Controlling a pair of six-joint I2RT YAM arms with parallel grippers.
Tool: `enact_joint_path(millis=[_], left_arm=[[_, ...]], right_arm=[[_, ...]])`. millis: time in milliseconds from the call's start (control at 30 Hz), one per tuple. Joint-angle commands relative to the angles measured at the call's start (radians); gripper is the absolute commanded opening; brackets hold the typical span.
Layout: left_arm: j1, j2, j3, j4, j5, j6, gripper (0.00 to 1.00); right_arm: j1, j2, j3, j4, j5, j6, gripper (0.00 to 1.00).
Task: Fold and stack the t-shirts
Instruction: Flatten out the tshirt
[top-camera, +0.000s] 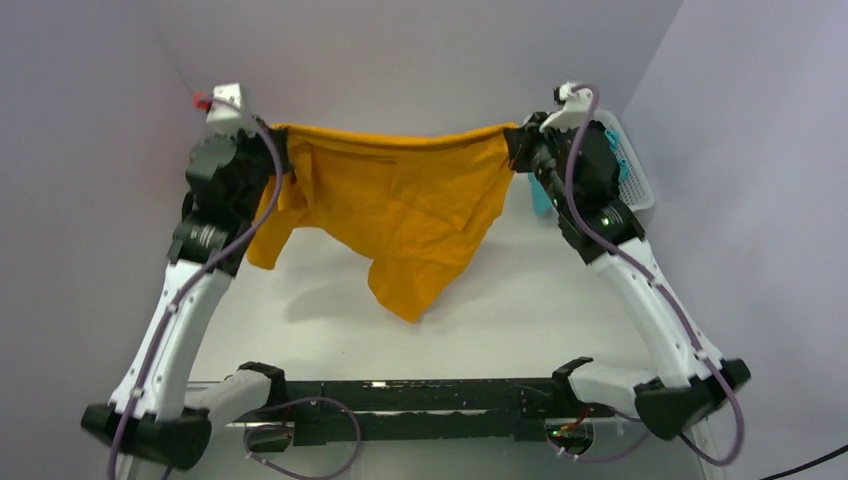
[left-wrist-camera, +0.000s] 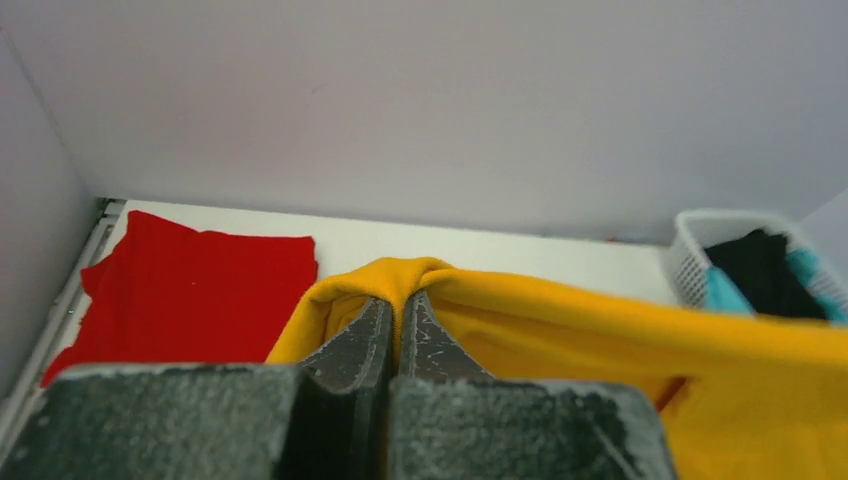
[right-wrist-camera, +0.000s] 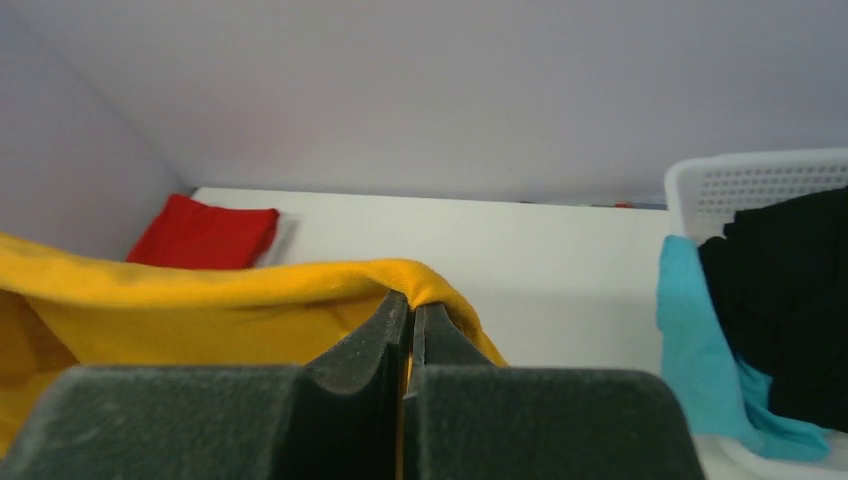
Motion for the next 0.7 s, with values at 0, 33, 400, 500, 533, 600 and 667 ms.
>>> enact_joint_path(millis=[0, 33, 400, 500, 533, 600, 667], left_arm=[[0.099, 0.141, 0.226, -0.052, 0.151, 0.119, 0.0], [0.134, 0.167, 0.259, -0.079, 0.197, 0.13, 0.0], [0.195, 0.16, 0.095, -0.239, 0.724, 0.448, 0.0], [0.193, 0.194, -0.084, -0.194, 0.763, 0.416, 0.0], [0.189, 0.214, -0.15, -0.164, 0.788, 0.397, 0.06], [0.172, 0.286, -0.241, -0.115, 0.816, 0.354, 0.3], [0.142, 0.364, -0.28, -0.09, 0.787, 0.298, 0.93]], right_arm=[[-0.117, 0.085, 0.146, 0.022, -0.085, -0.015, 0.0], [-0.14, 0.087, 0.158, 0.009, -0.122, -0.004, 0.0], [-0.201, -0.053, -0.018, -0.355, -0.182, -0.007, 0.0], [-0.203, -0.041, -0.098, -0.468, -0.146, 0.036, 0.0], [-0.204, -0.021, -0.125, -0.484, -0.124, 0.038, 0.0], [-0.218, 0.041, -0.159, -0.5, -0.069, 0.049, 0.03], [-0.24, 0.15, -0.149, -0.521, -0.025, 0.059, 0.2]])
